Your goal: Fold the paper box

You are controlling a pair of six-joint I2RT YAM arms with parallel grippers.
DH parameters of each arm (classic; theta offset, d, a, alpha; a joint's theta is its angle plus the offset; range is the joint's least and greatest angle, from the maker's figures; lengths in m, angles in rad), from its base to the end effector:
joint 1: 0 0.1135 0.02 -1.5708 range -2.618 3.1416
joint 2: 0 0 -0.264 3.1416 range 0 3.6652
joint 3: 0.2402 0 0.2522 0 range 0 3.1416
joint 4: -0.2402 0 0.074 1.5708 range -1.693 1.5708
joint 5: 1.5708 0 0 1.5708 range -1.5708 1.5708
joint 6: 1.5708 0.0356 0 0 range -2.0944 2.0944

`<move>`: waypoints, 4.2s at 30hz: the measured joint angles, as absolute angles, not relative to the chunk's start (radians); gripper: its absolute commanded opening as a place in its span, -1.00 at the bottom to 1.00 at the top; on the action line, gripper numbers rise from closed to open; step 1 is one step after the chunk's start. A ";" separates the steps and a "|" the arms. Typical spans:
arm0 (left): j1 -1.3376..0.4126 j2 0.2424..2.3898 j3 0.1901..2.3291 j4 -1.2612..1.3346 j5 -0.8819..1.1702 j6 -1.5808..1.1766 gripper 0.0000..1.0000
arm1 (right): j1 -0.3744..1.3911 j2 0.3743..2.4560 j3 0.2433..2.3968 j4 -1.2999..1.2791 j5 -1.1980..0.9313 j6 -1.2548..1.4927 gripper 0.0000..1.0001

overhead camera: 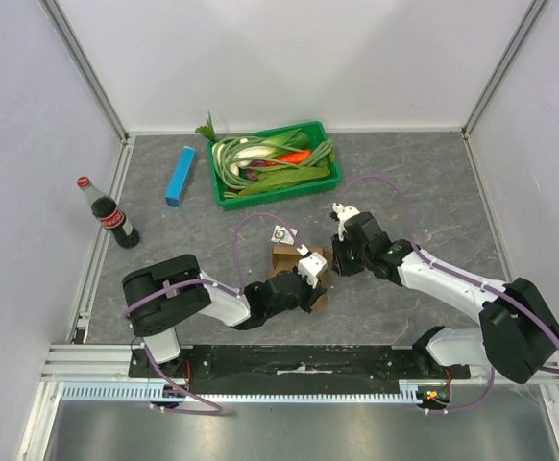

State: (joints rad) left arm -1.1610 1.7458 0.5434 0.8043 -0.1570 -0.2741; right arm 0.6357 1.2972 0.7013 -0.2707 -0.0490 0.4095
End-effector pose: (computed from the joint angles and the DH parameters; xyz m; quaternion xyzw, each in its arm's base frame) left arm 0.1289 -0.2828 0.1242 0.3171 0.7687 -0.3135 0.4586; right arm 0.2050 0.1534 0.1964 -0.1143 0.9314 0.1920 0.2873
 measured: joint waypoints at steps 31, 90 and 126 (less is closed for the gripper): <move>-1.163 1.838 0.551 0.909 -0.270 -0.289 -0.96 | 0.722 1.329 0.789 -0.353 -0.015 0.616 -1.00; -1.187 1.860 0.427 1.155 -0.524 -0.123 0.17 | 0.896 1.402 0.786 -0.331 0.295 0.984 -1.00; -0.954 1.219 0.184 0.791 -0.637 -0.345 0.02 | 0.879 1.401 0.822 -0.338 0.240 0.773 -1.00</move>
